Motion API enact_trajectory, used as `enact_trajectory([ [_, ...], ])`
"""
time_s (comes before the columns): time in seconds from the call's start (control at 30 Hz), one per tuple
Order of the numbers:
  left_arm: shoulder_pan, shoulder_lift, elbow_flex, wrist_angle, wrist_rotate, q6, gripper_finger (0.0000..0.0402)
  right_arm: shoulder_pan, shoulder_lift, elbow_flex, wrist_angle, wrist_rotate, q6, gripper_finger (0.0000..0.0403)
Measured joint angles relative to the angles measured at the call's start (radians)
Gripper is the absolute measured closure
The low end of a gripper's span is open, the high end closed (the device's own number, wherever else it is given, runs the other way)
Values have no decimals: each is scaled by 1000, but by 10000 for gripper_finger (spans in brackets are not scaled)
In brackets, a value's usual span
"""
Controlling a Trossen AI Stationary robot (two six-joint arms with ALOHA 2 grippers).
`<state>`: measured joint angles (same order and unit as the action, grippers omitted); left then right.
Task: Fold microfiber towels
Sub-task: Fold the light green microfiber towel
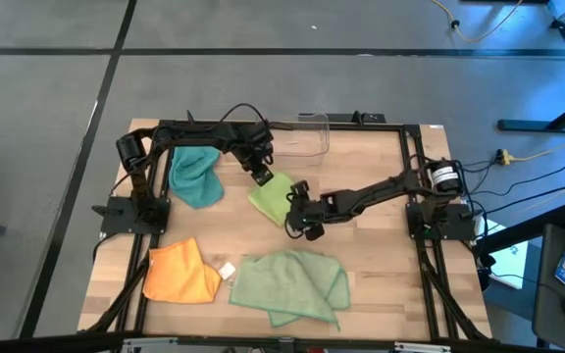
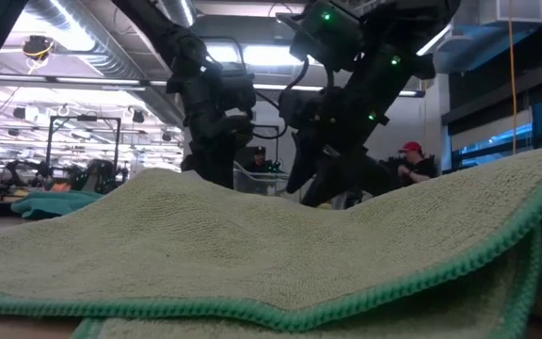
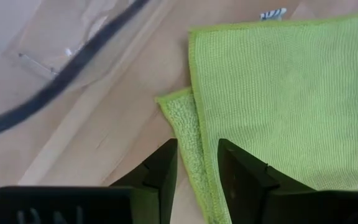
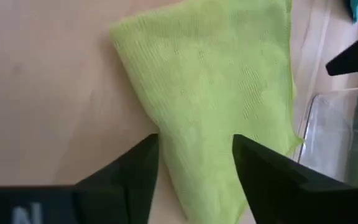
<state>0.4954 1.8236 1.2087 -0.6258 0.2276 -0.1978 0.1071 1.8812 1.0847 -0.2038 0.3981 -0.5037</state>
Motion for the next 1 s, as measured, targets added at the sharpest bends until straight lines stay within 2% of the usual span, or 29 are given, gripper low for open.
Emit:
enact_trajectory([
  [0.13, -17, 0, 0, -1, 3, -4, 292, 26, 0, 0, -20, 0, 6, 175],
  [0.23, -22, 0, 0, -2, 51, -33, 281, 41, 0, 0, -20, 1, 5, 174],
  [0.43, -6, 6, 0, 0, 36, -76, 225, 41, 0, 0, -19, 2, 5, 177],
  [0.63, -8, 92, 4, 39, 50, -114, 174, 40, 0, 0, -18, 2, 5, 177],
  [0.73, -9, 125, 5, 69, 64, -118, 168, 39, 0, 0, -18, 2, 5, 178],
  [0.87, -10, 146, 5, 90, 140, -164, 167, 36, 0, 0, -18, 2, 4, 178],
  [1.0, -17, 142, 5, 93, 119, -165, 166, 28, 0, 0, -18, 3, 5, 178],
])
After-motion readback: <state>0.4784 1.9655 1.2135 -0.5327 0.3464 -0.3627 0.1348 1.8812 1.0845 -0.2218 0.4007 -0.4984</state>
